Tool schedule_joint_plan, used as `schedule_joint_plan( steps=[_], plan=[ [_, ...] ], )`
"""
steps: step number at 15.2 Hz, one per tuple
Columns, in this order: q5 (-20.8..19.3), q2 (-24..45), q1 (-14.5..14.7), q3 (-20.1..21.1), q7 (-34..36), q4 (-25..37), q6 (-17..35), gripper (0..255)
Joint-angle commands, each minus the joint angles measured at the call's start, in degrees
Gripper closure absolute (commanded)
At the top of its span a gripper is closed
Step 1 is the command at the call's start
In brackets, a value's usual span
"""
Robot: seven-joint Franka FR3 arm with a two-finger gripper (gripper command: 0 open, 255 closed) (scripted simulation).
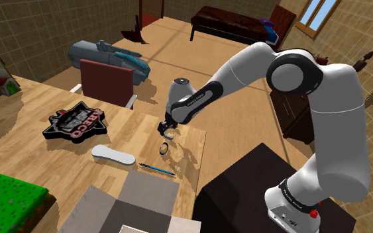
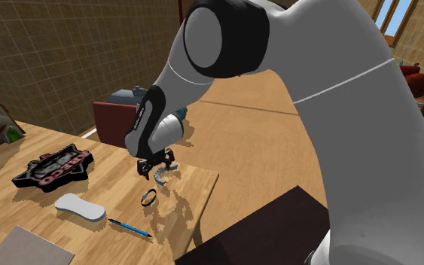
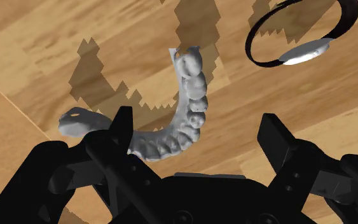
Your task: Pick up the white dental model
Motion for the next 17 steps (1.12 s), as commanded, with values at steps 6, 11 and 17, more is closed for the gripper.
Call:
schedule_joint_plan(
  steps=[6, 11, 17],
  plan=[
    [-0.3, 5.7, 0.4, -0.4, 0.1, 2.8, 3.0, 0],
    [-0.3, 5.7, 0.5, -0.5, 0.2, 2.8, 3.0, 255],
    [-0.3, 5.6, 0.3, -0.4, 0.0, 2.7, 3.0, 255]
  ],
)
